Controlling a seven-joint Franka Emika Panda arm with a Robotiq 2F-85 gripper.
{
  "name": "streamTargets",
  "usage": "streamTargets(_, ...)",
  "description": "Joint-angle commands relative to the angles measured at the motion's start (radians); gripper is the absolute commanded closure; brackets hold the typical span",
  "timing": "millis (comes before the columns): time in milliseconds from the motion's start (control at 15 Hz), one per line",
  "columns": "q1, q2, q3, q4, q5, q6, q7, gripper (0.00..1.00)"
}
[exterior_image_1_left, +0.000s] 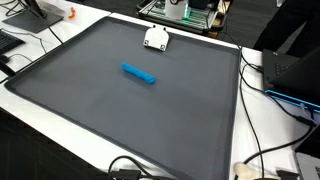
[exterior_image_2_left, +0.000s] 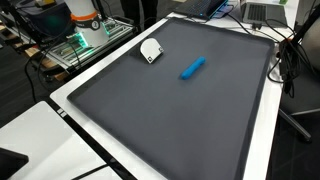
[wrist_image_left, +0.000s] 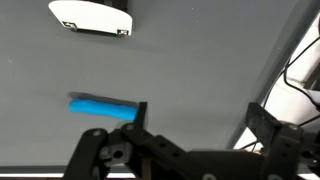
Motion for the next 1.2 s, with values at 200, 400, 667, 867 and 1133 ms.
streamTargets(200,-0.046,0.052,-0.031,0.001,0.057,-0.026,0.170,0.00)
streamTargets(400,-0.058,0.074,-0.053,0.001,0.112,-0.066,0.227,0.00)
streamTargets(667,-0.098,0.100,-0.069,0.001,0.173,-0.105,0.313,0.00)
streamTargets(867,-0.131,0.130,-0.082,0.001,0.213,-0.101,0.382,0.00)
streamTargets(1133,-0.154,0.176,-0.105,0.000,0.302,-0.115,0.444,0.00)
